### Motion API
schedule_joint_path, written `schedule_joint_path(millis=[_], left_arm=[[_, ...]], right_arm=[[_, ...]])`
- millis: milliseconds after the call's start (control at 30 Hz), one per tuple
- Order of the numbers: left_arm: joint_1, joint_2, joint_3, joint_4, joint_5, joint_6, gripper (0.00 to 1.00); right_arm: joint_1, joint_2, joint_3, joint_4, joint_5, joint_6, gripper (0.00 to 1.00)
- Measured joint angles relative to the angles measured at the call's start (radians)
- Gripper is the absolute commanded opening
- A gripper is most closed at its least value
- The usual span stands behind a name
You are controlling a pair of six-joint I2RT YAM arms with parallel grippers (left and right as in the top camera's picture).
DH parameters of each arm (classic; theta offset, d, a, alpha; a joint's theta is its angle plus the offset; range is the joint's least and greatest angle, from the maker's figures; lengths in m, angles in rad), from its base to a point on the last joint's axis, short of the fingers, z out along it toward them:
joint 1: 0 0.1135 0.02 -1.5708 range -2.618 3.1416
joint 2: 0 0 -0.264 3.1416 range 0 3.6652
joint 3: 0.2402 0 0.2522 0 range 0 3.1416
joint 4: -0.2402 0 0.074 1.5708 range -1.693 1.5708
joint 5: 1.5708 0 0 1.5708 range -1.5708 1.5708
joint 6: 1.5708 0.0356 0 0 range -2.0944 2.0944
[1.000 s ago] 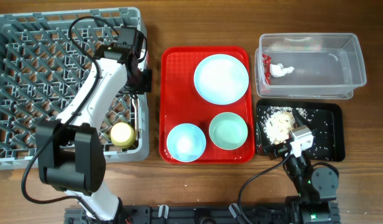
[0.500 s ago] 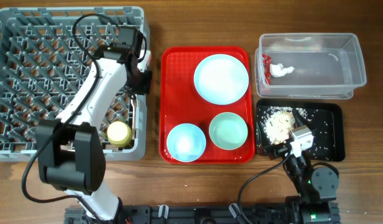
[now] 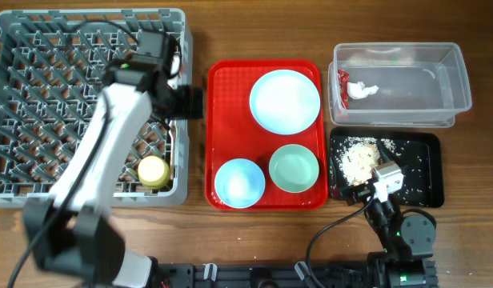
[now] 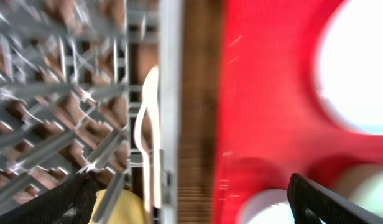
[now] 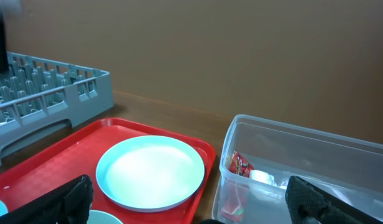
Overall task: Sort waste into correct bins and load items into the dishwasher rack
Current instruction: 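Move the left gripper to the light blue bowl and grasp its rim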
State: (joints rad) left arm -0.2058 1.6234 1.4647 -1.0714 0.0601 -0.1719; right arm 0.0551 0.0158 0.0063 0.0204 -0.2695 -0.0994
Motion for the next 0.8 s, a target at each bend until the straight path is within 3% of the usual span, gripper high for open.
schedule_joint_path(millis=[33, 67, 167, 333, 400, 467, 700, 800], left_arm=[[-0.006, -0.056, 0.01, 0.006, 0.04, -0.005, 0.63], [-0.02, -0.132, 0.024, 0.013, 0.1, -0.009, 0.59], [-0.084, -0.194, 0.04, -0.007, 0.149, -0.047, 0.52], [-0.264, -0.135, -0.037, -0.103, 0.063, -0.243, 0.51], [-0.319, -0.135, -0.112, -0.103, 0.043, -0.305, 0.41], [-0.362, -0.134, -0.256, -0.069, 0.04, -0.369, 0.26], [-0.364, -0.127, -0.564, 0.174, 0.033, -0.426, 0.22], [-0.364, -0.126, -0.629, 0.237, 0.031, -0.434, 0.04]], right_arm=[[0.0, 0.0, 0.0, 0.0, 0.0, 0.0, 1.0], [0.0, 0.0, 0.0, 0.0, 0.0, 0.0, 1.0], [0.0, 0.0, 0.0, 0.0, 0.0, 0.0, 1.0], [0.0, 0.0, 0.0, 0.0, 0.0, 0.0, 1.0], [0.0, 0.0, 0.0, 0.001, 0.0, 0.0, 1.0], [0.0, 0.0, 0.0, 0.0, 0.0, 0.0, 1.0], [0.0, 0.0, 0.0, 0.001, 0.0, 0.0, 1.0], [0.0, 0.0, 0.0, 0.001, 0.0, 0.0, 1.0]])
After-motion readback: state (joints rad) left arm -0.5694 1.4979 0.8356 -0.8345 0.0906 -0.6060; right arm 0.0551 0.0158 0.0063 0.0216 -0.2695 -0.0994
